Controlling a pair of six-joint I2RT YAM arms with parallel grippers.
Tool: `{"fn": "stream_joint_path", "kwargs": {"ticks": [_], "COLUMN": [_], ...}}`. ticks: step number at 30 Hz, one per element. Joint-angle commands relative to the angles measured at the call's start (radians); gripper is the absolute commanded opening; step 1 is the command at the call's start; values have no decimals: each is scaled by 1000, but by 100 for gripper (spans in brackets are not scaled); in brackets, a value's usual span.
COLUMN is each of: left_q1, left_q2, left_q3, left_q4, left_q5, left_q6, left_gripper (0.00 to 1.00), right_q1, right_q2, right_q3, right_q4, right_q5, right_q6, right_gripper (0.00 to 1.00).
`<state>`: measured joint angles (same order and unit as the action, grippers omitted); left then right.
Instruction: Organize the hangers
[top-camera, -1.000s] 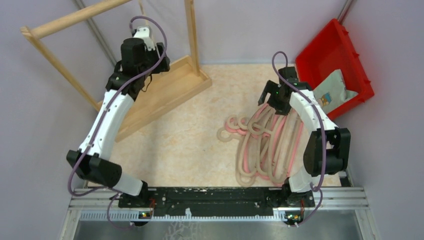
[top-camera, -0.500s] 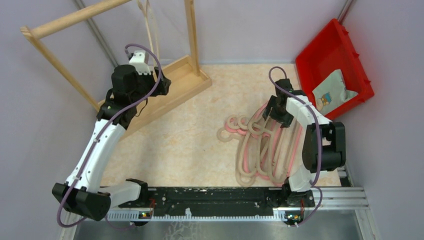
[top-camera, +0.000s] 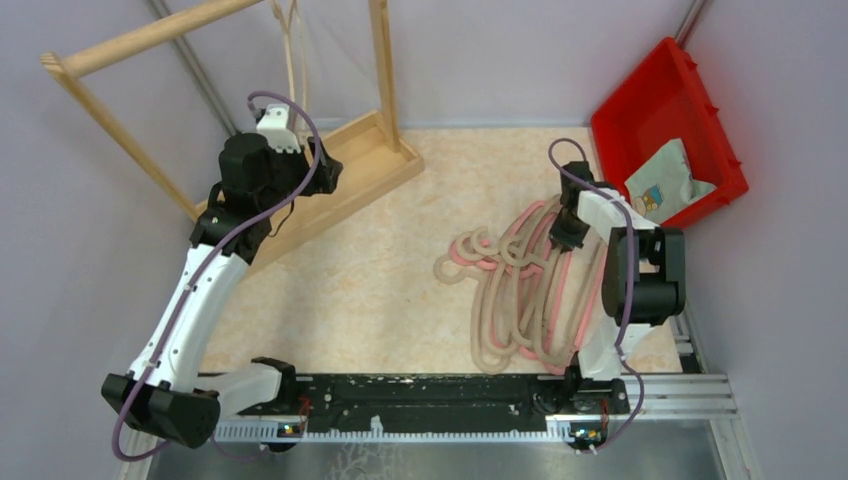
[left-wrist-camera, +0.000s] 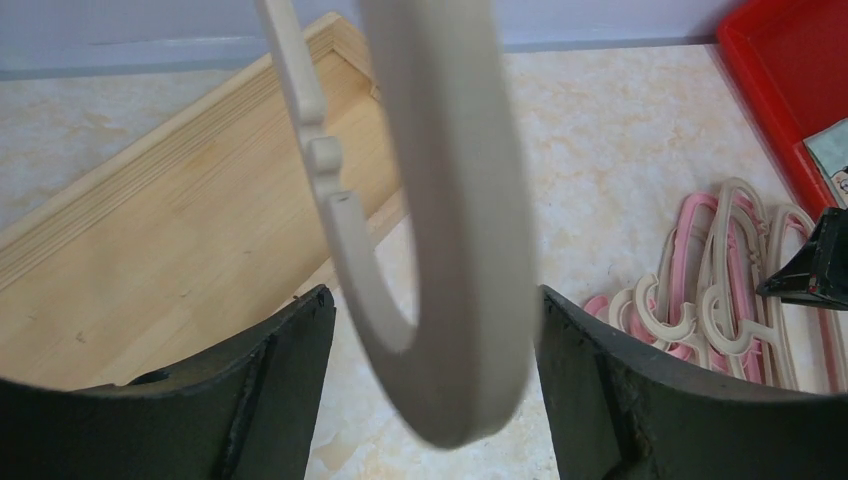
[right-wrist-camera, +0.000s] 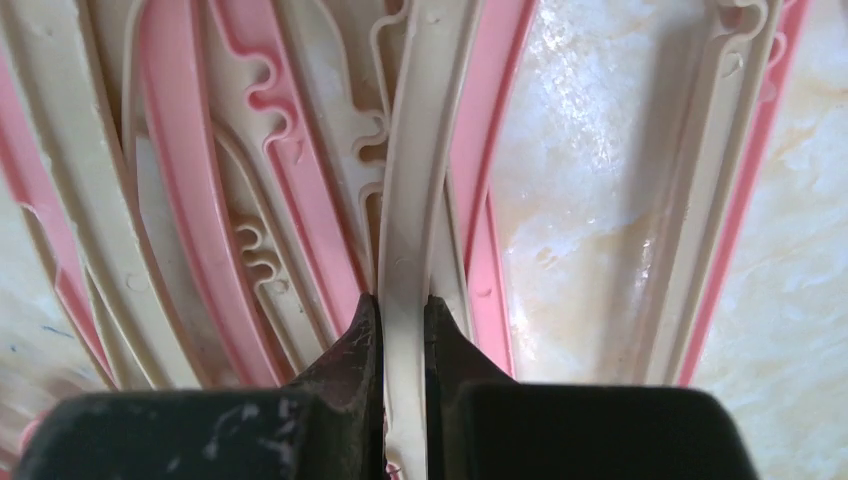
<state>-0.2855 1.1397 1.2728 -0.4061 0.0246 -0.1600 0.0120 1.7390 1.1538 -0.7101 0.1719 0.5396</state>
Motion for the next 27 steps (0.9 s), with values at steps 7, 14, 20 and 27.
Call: {"fn": "stream_joint_path", "kwargs": {"ticks": [7, 14, 20, 27], "left_q1": [2, 2, 2, -11], "left_q2": [-20, -28, -2, 18], "left_q3": [-30, -51, -97, -176], "left_q4": [12, 44, 127, 235], "left_q5": [87, 229, 413, 602], "left_q6": [18, 65, 18, -73], "left_gripper": [77, 78, 78, 76], "right_q1": [2, 4, 27, 179], "right_q2": [-108, -253, -191, 45], "right_q3": [20, 249, 400, 575], "right_q4": [-68, -239, -129, 179], "right_q5": [-31, -148, -352, -448], "right_q6": [-1, 34, 155, 302], "right_gripper": [0, 0, 0, 0]}}
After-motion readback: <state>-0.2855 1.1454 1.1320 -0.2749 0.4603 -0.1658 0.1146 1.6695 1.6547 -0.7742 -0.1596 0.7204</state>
